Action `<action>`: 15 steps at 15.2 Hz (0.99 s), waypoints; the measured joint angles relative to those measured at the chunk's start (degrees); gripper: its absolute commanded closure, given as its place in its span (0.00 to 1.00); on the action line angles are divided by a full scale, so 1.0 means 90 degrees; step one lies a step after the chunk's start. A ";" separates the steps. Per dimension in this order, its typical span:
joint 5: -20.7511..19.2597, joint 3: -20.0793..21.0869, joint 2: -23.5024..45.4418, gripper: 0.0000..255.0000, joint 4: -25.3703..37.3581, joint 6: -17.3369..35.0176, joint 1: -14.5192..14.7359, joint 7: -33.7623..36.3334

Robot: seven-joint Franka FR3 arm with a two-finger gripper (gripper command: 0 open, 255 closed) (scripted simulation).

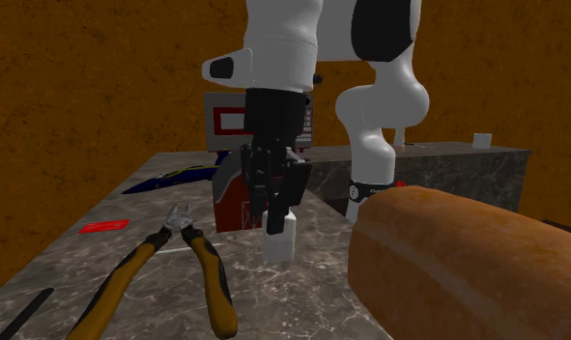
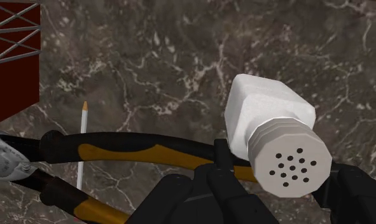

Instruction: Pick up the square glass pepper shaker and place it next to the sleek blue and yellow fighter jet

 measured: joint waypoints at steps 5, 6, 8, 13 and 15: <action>0.0162 -0.0096 -0.0340 1.00 0.0183 -0.0502 0.0057 -0.0163; 0.0189 -0.0118 -0.0408 1.00 0.0221 -0.0605 0.0066 -0.0194; 0.0242 -0.0147 -0.0546 1.00 0.0289 -0.0802 0.0095 -0.0233; 0.0311 -0.0233 -0.0791 1.00 0.0534 -0.1284 0.0121 -0.0327; 0.0322 -0.0261 -0.0858 1.00 0.0652 -0.1467 0.0124 -0.0353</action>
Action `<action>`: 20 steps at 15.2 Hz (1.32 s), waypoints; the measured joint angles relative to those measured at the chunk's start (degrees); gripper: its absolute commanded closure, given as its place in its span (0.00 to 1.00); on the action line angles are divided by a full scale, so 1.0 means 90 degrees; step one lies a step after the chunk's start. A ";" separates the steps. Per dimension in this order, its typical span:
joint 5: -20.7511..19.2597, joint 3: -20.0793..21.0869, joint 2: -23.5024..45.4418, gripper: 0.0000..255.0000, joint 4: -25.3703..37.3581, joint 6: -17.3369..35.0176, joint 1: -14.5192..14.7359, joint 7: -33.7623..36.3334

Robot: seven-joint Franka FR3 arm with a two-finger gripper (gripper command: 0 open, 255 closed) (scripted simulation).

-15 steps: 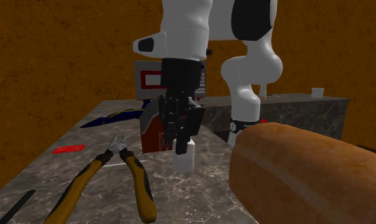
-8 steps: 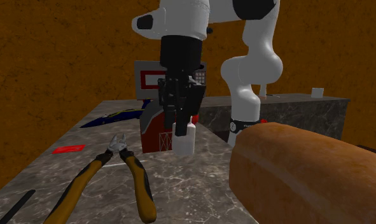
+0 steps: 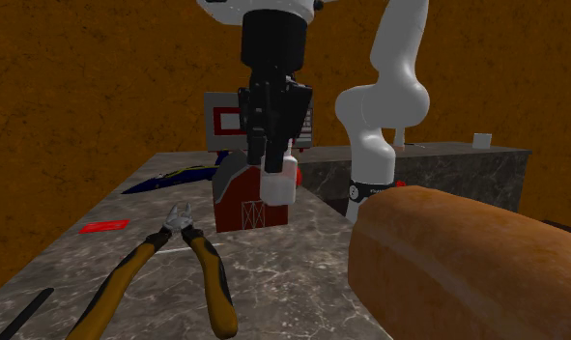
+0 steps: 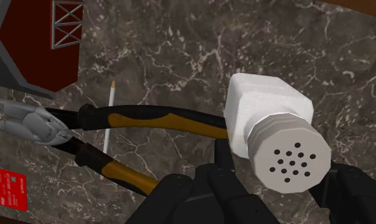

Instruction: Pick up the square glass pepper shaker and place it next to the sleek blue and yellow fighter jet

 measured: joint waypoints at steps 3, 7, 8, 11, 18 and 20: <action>0.0031 -0.0048 -0.0137 1.00 0.0136 -0.0267 0.0015 -0.0044; 0.0040 -0.0100 -0.0247 1.00 0.0405 -0.0643 0.0016 -0.0080; 0.0050 -0.0115 -0.0294 1.00 0.0447 -0.0731 0.0021 -0.0091; 0.0114 -0.0376 -0.0733 1.00 0.0119 -0.0841 0.0013 -0.0415; 0.0036 -0.1243 -0.2027 1.00 -0.0974 -0.1070 -0.0121 -0.1425; -0.0070 -0.1538 -0.2448 1.00 -0.1257 -0.1213 -0.0210 -0.1742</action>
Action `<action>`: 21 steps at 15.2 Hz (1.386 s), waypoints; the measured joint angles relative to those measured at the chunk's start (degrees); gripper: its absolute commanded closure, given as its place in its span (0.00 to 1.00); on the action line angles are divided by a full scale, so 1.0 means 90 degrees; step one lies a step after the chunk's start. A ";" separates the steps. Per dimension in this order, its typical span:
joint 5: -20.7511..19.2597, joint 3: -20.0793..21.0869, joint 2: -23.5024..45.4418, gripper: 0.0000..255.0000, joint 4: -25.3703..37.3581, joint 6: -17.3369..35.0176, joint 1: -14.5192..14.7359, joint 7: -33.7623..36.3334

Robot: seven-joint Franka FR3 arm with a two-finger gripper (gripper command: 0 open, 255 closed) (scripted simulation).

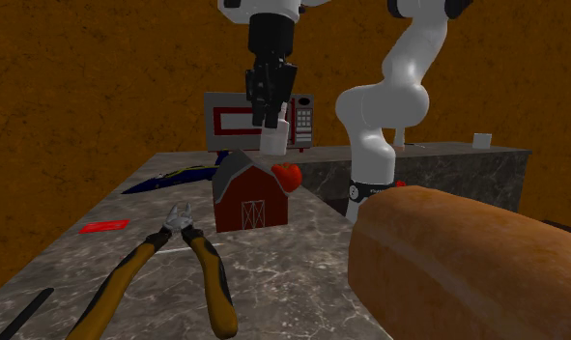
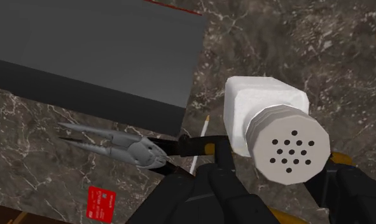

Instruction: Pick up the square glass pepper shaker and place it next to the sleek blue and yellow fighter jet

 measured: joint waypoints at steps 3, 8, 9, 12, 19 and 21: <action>-0.0210 -0.0407 -0.0476 1.00 -0.0261 -0.0218 -0.0177 -0.0432; -0.0708 -0.1160 -0.1202 1.00 -0.0691 -0.0505 -0.0610 -0.1228; -0.0825 -0.1319 -0.1322 1.00 -0.0748 -0.0564 -0.0715 -0.1399; -0.1166 -0.1769 -0.1545 1.00 -0.0869 -0.0652 -0.1024 -0.1877; -0.2042 -0.2912 -0.1762 1.00 -0.0818 -0.0846 -0.1799 -0.3084; -0.2314 -0.3295 -0.1659 1.00 -0.0702 -0.0824 -0.2008 -0.3468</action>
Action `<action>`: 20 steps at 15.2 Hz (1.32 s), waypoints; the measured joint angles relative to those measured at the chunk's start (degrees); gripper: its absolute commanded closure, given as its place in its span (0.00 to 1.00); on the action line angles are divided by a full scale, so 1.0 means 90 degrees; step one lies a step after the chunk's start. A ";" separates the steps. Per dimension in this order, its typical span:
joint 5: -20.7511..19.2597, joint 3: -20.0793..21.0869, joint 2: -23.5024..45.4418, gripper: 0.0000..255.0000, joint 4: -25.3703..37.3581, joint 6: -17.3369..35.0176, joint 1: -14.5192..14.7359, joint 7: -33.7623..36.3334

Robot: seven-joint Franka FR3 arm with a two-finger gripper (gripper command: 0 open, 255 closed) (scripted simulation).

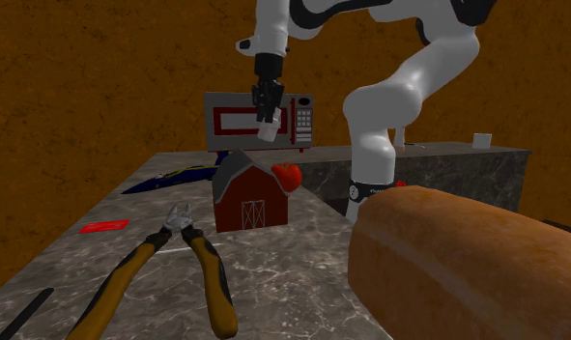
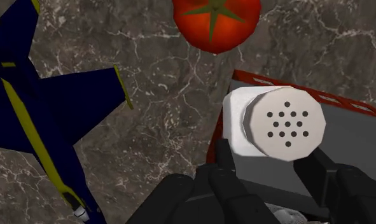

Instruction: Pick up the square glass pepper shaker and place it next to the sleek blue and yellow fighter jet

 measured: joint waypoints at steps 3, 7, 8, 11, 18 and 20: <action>-0.0321 -0.0489 0.0194 1.00 0.0244 0.0011 -0.0216 -0.0496; -0.0696 -0.1151 0.0510 1.00 0.0612 0.0071 -0.0423 -0.1148; -0.0802 -0.1360 0.0633 1.00 0.0699 0.0147 -0.0461 -0.1327; -0.0988 -0.1845 0.0944 1.00 0.1072 0.0200 -0.0496 -0.1794; -0.1228 -0.2342 0.1278 1.00 0.0959 0.0721 -0.0499 -0.2037; -0.1288 -0.2436 0.1342 1.00 0.0859 0.0891 -0.0504 -0.2047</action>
